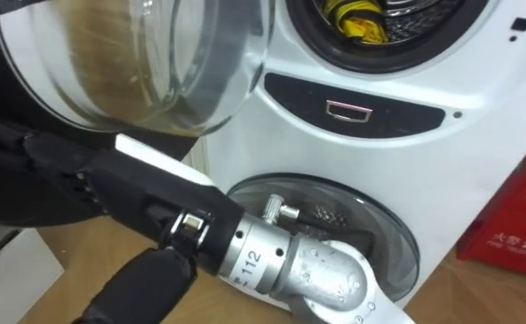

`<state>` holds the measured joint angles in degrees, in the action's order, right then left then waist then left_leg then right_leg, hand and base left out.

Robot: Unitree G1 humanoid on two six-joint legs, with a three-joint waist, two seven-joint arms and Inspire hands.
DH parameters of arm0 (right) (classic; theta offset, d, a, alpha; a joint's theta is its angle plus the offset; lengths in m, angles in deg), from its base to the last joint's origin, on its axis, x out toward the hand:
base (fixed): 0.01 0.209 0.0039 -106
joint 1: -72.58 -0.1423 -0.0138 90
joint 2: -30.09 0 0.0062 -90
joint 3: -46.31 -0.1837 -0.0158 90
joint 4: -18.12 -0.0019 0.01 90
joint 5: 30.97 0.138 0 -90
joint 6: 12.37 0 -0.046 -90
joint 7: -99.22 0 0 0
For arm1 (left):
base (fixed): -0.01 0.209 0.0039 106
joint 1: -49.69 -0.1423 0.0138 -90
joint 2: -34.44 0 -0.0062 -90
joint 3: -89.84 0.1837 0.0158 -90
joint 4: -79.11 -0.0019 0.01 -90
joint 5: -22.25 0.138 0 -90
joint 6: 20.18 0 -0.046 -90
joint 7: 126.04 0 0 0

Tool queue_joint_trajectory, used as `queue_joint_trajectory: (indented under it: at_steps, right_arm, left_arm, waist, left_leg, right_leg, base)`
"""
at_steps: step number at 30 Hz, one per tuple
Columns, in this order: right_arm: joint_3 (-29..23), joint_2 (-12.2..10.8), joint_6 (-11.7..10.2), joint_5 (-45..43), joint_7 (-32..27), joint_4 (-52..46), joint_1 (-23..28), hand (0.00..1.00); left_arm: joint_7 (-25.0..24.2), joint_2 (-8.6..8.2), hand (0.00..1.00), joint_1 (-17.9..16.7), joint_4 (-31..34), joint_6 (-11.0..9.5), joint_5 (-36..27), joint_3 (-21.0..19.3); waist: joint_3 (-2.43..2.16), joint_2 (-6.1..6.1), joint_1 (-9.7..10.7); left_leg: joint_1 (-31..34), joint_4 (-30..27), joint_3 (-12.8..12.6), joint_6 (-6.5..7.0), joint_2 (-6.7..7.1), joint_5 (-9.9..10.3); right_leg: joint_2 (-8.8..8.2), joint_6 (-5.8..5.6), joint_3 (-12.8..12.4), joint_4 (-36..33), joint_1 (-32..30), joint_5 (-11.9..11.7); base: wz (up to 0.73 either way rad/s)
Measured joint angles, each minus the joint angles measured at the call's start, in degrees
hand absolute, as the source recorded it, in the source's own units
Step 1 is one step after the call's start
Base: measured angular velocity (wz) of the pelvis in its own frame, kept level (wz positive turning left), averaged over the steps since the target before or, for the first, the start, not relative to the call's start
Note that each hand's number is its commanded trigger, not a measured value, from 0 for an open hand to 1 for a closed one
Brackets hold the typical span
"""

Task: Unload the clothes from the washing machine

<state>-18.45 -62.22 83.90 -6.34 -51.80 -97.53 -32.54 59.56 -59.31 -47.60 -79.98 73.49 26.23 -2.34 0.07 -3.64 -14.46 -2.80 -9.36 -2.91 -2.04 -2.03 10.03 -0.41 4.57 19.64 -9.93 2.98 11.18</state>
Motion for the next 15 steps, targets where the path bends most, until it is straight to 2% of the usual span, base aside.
queue_joint_trajectory:
  at_steps: [5, 12, 15]
  right_arm:
    - [-0.2, 0.2, 0.0, -1.1, 0.0, 0.0, 2.0, 0.0]
    - [-2.4, 1.2, 0.0, -3.7, 1.1, 0.0, 2.6, 0.0]
    - [-3.1, 2.0, 0.0, -7.0, 1.4, 0.1, 5.7, 0.0]
  left_arm:
    - [0.0, 0.0, 0.0, -0.7, -0.4, 0.0, 0.0, 0.0]
    - [-0.2, -0.18, 0.0, -1.2, 0.0, 0.1, 0.1, 0.0]
    - [-0.7, -0.19, 0.0, -1.3, 0.4, 0.4, 0.1, 0.0]
  waist:
    - [-0.11, -0.28, 0.2]
    - [0.02, -0.51, 0.5]
    - [0.12, -0.62, 0.9]
  left_leg:
    - [0.0, 0.0, -0.1, 0.0, 0.14, 0.0]
    - [0.1, 0.0, -0.1, 0.0, 0.19, 0.0]
    - [0.0, 0.1, -0.2, 0.0, 0.2, 0.0]
  right_leg:
    - [0.03, -0.09, -0.6, 0.2, 0.0, -0.1]
    - [0.03, -0.13, -0.7, 0.3, 0.0, 0.0]
    - [0.03, -0.14, -0.9, 0.3, 0.0, 0.0]
  base:
    - [-0.03]
    - [0.0]
    - [0.0]
